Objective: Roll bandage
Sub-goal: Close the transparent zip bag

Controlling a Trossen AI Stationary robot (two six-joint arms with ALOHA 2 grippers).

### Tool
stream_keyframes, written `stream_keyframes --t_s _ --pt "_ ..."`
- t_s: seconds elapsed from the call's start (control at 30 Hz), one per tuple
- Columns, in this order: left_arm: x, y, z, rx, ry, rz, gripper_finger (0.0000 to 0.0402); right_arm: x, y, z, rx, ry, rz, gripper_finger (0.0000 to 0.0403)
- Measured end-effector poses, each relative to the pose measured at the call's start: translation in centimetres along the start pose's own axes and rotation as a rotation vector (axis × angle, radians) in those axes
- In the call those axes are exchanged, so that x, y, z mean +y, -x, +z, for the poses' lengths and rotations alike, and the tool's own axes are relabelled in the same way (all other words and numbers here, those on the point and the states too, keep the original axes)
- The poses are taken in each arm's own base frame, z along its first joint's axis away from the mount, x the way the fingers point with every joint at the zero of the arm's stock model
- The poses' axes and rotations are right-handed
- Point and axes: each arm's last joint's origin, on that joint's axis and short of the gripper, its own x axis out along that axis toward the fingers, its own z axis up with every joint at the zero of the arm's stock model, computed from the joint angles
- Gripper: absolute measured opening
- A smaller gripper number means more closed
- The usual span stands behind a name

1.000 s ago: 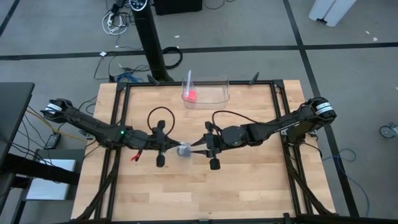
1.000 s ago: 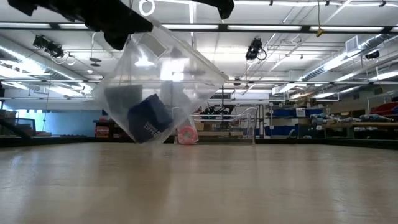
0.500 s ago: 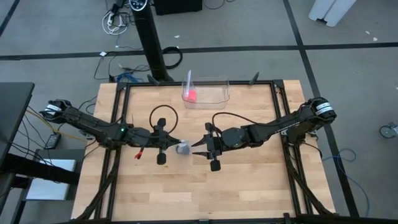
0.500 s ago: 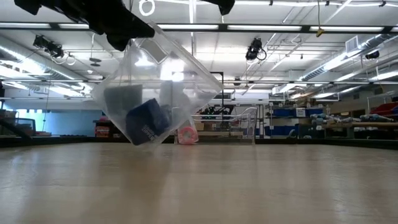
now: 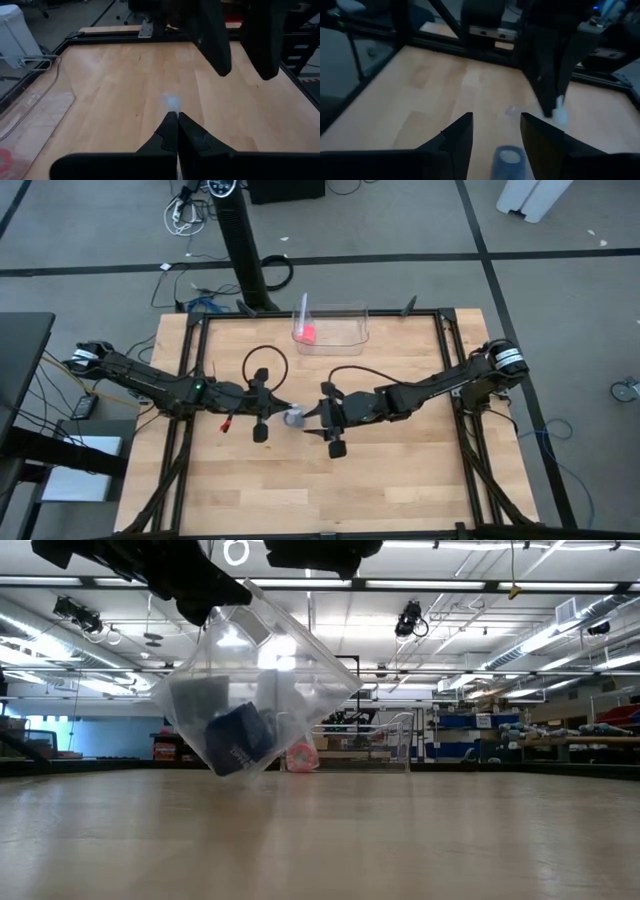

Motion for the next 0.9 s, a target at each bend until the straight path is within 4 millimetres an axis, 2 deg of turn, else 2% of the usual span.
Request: stream_keyframes --t_s 0.13,0.33,0.57,0.8,0.9 --pt "0.0 0.0 0.0 0.002 -0.001 0.0 0.0001 0.0 -0.2 1.2 0.052 0.02 -0.014 0.0165" --pt "0.0 0.0 -0.1 0.006 -0.002 0.0 0.0001 -0.7 0.1 2.6 0.032 0.013 -0.019 0.0166" --pt "0.0 0.0 -0.1 0.006 -0.003 0.0 0.0001 -1.1 -0.1 2.2 0.071 -0.011 -0.01 0.0166" --pt "0.0 0.0 -0.1 0.008 -0.006 0.001 0.0001 -1.2 -0.2 3.0 0.086 -0.06 -0.01 0.0165" --pt "0.0 0.0 0.5 0.018 -0.009 0.004 0.0001 -1.2 -0.5 3.6 0.074 -0.051 -0.016 0.0165"
